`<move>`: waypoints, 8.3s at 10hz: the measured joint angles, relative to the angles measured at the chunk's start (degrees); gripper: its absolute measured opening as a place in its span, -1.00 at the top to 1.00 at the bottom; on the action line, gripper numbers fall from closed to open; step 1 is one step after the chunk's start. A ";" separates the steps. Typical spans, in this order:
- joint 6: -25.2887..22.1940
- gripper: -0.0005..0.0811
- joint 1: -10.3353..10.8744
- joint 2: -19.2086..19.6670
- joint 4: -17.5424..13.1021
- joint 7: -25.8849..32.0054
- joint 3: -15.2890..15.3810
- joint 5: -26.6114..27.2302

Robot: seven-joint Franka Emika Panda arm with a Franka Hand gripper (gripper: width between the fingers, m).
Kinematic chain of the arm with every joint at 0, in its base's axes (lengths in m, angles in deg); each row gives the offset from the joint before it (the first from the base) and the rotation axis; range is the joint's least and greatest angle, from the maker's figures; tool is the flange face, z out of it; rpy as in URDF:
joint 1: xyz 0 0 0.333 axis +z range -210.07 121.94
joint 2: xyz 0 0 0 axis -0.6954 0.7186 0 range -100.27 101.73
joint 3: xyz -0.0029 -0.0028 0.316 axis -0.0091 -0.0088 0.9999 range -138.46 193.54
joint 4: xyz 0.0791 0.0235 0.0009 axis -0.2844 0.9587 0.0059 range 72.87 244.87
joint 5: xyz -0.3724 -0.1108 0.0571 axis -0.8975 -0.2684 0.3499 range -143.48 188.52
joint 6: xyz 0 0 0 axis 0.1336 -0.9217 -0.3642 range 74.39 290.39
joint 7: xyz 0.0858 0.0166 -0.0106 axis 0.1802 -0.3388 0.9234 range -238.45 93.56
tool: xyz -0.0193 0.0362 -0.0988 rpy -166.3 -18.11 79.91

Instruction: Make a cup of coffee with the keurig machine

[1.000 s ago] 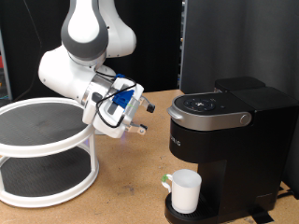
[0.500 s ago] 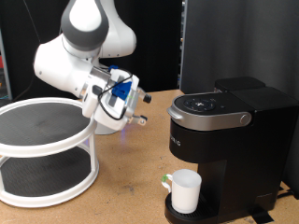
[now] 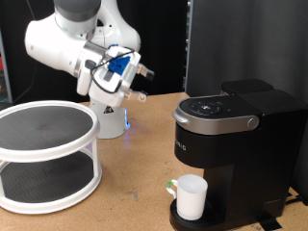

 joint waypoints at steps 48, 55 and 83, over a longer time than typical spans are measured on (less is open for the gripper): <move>4.18 -0.98 0.51 15.39 -36.83 -22.94 30.72 -57.91; 20.04 -0.01 0.58 16.21 -28.96 -22.53 31.30 -59.01; -5.63 0.98 0.33 26.73 -41.41 -29.53 30.97 -64.74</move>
